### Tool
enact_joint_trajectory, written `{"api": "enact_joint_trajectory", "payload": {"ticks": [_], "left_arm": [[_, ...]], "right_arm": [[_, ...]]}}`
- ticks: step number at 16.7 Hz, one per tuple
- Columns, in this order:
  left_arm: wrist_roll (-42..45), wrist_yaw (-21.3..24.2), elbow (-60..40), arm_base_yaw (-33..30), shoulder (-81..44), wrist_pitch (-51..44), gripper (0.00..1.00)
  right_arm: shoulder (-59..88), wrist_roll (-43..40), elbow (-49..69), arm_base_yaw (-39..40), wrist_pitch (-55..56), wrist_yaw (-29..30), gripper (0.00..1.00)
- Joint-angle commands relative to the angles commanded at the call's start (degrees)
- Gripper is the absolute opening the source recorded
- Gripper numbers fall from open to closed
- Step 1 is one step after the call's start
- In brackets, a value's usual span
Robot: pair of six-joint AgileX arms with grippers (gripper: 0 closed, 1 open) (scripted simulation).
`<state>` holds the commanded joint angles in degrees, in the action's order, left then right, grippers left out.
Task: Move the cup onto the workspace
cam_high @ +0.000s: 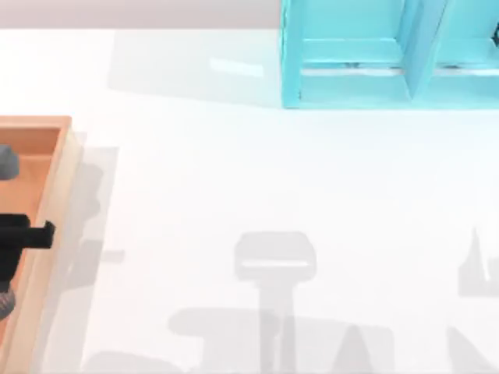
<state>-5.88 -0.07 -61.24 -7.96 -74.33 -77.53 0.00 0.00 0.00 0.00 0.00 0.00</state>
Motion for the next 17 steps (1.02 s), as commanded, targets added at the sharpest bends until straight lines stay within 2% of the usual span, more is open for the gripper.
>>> {"api": "enact_joint_trajectory", "payload": {"ticks": [5, 13, 17], "left_arm": [[-7.9, 0.0, -12.5, -7.8, -11.7, -3.4, 0.0], [-29.0, -0.1, -52.2, -28.7, -42.1, -10.0, 0.0], [-37.2, -0.1, -65.2, -36.8, -52.9, -11.6, 0.0]], "right_arm": [[0.0, 0.0, 0.0, 0.0, 0.0, 0.0, 1.0], [0.0, 0.0, 0.0, 0.0, 0.0, 0.0, 1.0], [0.0, 0.0, 0.0, 0.0, 0.0, 0.0, 1.0]]}}
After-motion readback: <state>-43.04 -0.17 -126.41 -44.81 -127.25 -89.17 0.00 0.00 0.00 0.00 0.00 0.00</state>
